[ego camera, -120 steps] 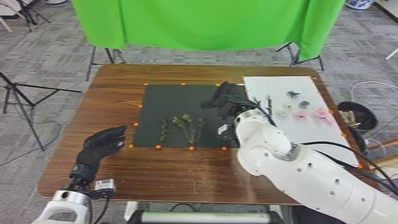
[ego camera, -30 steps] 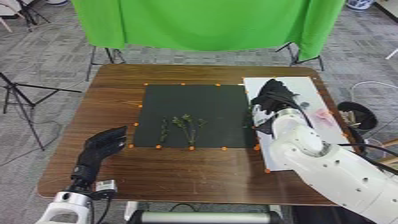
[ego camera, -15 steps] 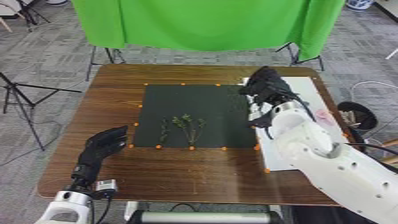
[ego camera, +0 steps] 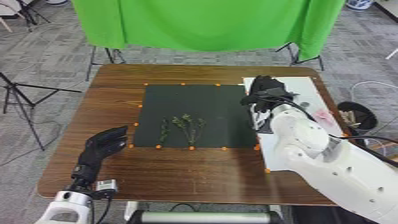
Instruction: Arrange flowers
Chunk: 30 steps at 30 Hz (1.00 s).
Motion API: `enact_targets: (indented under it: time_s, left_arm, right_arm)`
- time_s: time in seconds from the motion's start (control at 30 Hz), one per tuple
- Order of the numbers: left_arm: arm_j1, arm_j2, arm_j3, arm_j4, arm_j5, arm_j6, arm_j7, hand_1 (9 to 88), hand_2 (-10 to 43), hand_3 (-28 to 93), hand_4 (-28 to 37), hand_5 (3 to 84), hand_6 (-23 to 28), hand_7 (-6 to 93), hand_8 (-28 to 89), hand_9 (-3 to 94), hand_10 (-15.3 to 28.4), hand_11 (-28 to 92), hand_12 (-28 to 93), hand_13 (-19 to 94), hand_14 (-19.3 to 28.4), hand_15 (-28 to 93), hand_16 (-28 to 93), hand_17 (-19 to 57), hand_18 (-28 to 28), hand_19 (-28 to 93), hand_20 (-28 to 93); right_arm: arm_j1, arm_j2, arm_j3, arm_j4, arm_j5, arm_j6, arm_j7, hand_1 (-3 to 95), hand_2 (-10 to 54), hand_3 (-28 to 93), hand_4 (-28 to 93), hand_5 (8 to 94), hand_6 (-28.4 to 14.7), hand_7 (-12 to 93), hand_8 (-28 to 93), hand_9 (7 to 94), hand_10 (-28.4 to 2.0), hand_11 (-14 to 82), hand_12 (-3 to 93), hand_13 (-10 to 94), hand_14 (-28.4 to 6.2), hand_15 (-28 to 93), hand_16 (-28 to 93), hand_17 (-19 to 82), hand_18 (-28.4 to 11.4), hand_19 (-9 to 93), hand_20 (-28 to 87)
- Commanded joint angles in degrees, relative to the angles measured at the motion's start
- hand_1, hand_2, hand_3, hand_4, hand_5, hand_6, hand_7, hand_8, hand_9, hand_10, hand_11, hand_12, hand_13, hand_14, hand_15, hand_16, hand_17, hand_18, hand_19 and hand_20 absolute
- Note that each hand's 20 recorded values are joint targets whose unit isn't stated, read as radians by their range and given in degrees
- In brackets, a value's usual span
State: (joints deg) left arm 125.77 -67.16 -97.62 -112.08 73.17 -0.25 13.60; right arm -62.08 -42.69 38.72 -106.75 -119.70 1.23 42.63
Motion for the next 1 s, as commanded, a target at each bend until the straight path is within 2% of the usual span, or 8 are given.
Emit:
enact_targets:
  time_s: [0.03, 0.2, 0.37, 0.43, 0.6, 0.7, 0.83, 1.0]
  left_arm:
    - [1.6, -0.72, 1.24, 0.98, 0.23, -0.59, -1.84, 39.1, -9.5, 65, -14.8, 45.9, 0.8, 18.6, -7, 36.7, 10.5, 23, 18, 33, 15.9, 23, 3, 5.3, 15.8, 17, 20]
    - [1.4, -0.83, 1.47, 1.09, 0.35, -0.84, -1.82, 39.2, -9.5, 65, -14.8, 45.8, 0.7, 18.7, -7, 36.7, 10.5, 23, 18, 33, 15.9, 23, 2, 5.3, 15.8, 17, 20]
    - [0.9, -1.03, 1.61, 1.32, 0.52, -1.40, -2.11, 39.2, -9.5, 65, -14.8, 46.0, 0.7, 18.9, -8, 36.8, 10.6, 23, 17, 33, 15.9, 24, 2, 5.4, 15.8, 17, 20]
    - [0.7, -1.05, 1.72, 1.44, 0.58, -1.46, -2.32, 39.3, -9.5, 65, -14.9, 46.0, 0.7, 19.0, -8, 36.8, 10.5, 23, 17, 33, 15.9, 24, 2, 5.3, 15.8, 17, 20]
    - [0.4, -1.02, 1.62, 1.58, 0.58, -1.41, -2.38, 39.3, -9.5, 65, -14.9, 46.1, 0.7, 19.1, -8, 36.8, 10.5, 23, 17, 33, 15.9, 24, 2, 5.3, 15.9, 18, 20]
    - [0.5, -1.25, 1.50, 1.62, 0.64, -1.63, -2.35, 39.3, -9.5, 65, -14.8, 46.0, 0.7, 19.1, -8, 36.8, 10.5, 23, 17, 33, 15.9, 24, 2, 5.3, 15.8, 18, 20]
    - [0.3, -1.37, 1.60, 1.71, 0.73, -1.79, -2.30, 39.3, -9.5, 65, -14.8, 45.9, 0.7, 18.8, -8, 36.7, 10.5, 23, 17, 33, 16.0, 24, 2, 5.2, 15.8, 18, 20]
    - [0.5, -1.41, 1.50, 1.63, 0.55, -1.52, -2.32, 39.2, -9.5, 64, -14.5, 45.9, 0.8, 18.4, -7, 36.6, 10.5, 23, 17, 33, 16.0, 24, 2, 5.2, 15.8, 18, 20]
  right_arm:
    - [0.2, -2.5, -0.2, 3.9, 2.8, -10.0, 3.7, 26.5, -9.5, 57, -10, 62.2, -3.4, 10, -6, 67.1, -21.2, 9.2, 17.8, 92, -5.5, 49, 30, 67, -7.4, 91, 38]
    - [0.3, -4.3, -1.0, 6.1, 3.2, -10.1, 4.3, 20.0, -9.5, 52, -12, 56.9, -4.3, 6, -4, 64.2, -23.9, 7.9, 15.7, 91, -6.2, 48, 29, 67, -7.3, 90, 37]
    - [-0.5, -6.1, -2.0, 7.3, 2.9, -9.3, 6.0, 19.3, -9.5, 51, -13, 55.3, -5.1, 5, -4, 67.8, -24.3, 8.6, 14.6, 93, -6.0, 48, 28, 68, -6.9, 90, 36]
    - [-1.4, -6.6, -1.5, 7.6, 3.4, -10.6, 6.2, 23.5, -9.5, 53, -12, 55.2, -5.1, 5, -4, 69.2, -24.0, 9.0, 14.6, 93, -5.6, 48, 28, 69, -6.6, 90, 35]
    - [-3.9, -6.9, -2.9, 9.5, 1.3, -0.2, 5.3, 41.2, -9.5, 61, -12, 59.3, -4.9, 11, -3, 77.9, -20.0, 11.8, 15.7, 94, -3.4, 51, 26, 72, -4.1, 89, 33]
    - [-6.0, -7.2, -2.4, 10.3, 1.7, 2.7, 4.6, 50.2, -9.5, 62, -13, 62.8, -5.3, 16, -3, 84.0, -17.6, 14.8, 17.2, 94, -2.5, 53, 23, 74, -3.1, 87, 34]
    - [-8.0, -7.5, -1.6, 11.4, 4.9, 6.3, 5.0, 63.7, -9.5, 51, -9, 68.4, -6.8, 18, 22, 90.7, -14.2, 7.7, 27.7, 94, -1.9, 55, 19, 77, -2.3, 83, 38]
    - [-9.3, -7.2, -1.1, 12.5, 7.7, 10.0, 4.2, 66.9, -9.5, 54, -8, 72.9, -5.9, 22, 25, 93.6, -12.8, 8.2, 30.5, 94, -1.7, 56, 19, 77, -2.2, 82, 41]
